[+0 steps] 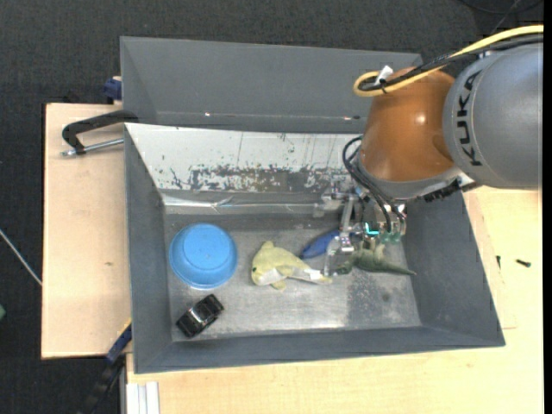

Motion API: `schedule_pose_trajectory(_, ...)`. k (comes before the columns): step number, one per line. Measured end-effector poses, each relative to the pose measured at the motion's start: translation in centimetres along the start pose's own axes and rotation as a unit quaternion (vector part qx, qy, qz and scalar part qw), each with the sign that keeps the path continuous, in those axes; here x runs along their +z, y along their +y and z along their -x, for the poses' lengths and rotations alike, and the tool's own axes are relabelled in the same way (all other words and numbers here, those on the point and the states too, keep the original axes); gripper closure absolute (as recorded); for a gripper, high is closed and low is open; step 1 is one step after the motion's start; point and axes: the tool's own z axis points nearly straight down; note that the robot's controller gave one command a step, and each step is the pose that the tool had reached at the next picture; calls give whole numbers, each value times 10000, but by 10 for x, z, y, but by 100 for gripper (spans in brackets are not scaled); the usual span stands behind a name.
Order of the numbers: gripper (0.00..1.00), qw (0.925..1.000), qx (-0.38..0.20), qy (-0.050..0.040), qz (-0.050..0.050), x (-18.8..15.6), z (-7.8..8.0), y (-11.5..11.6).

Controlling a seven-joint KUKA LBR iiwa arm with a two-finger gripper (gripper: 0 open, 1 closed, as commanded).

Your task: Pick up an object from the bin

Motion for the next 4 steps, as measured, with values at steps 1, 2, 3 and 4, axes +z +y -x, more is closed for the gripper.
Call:
schedule_pose_trajectory(1, 0, 9995, 307, -66, 11, 76, -21, 62)
schedule_pose_trajectory(2, 0, 9995, 306, -65, 5, 74, -19, 63)
schedule_pose_trajectory(3, 0, 9995, 304, -56, 5, 72, -17, 63)
schedule_pose_trajectory(4, 0, 9995, 301, -56, 6, 71, -16, 64)
